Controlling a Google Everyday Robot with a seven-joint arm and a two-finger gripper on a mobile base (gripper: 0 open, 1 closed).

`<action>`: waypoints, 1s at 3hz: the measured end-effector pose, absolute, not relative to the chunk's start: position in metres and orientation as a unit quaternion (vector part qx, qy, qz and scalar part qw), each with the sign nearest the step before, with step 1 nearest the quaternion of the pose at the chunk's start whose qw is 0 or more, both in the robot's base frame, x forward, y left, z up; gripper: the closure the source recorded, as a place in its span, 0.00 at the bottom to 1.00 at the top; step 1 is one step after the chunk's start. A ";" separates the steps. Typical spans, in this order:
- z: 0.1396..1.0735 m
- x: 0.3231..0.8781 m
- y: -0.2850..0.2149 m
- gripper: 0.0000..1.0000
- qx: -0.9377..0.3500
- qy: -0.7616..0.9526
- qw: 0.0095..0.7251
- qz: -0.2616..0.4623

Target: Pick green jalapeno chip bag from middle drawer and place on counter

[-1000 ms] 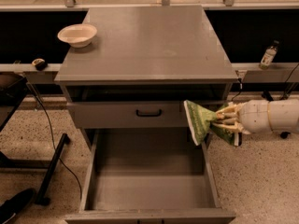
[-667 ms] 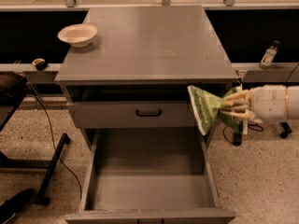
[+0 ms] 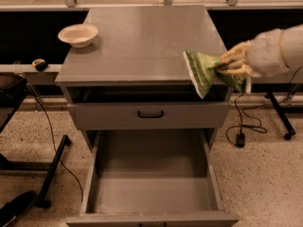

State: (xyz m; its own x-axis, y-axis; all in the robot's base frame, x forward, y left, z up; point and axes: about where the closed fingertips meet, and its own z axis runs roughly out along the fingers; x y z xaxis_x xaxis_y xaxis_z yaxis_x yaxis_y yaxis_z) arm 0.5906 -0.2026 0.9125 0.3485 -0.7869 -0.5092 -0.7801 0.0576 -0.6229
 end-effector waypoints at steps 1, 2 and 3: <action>0.932 0.635 -0.192 1.00 -0.684 0.600 0.413 -0.026; 0.939 0.680 -0.163 1.00 -0.671 0.621 0.404 -0.021; 0.929 0.720 -0.148 1.00 -0.613 0.669 0.420 0.003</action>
Offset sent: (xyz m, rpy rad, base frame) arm 0.1492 0.0713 0.0393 -0.0333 0.1076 -0.1893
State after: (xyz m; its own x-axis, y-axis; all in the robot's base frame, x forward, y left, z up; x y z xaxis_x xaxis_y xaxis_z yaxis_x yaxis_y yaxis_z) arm 0.7197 -0.1477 0.9291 0.1042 -0.8176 -0.5662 -0.8227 0.2490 -0.5110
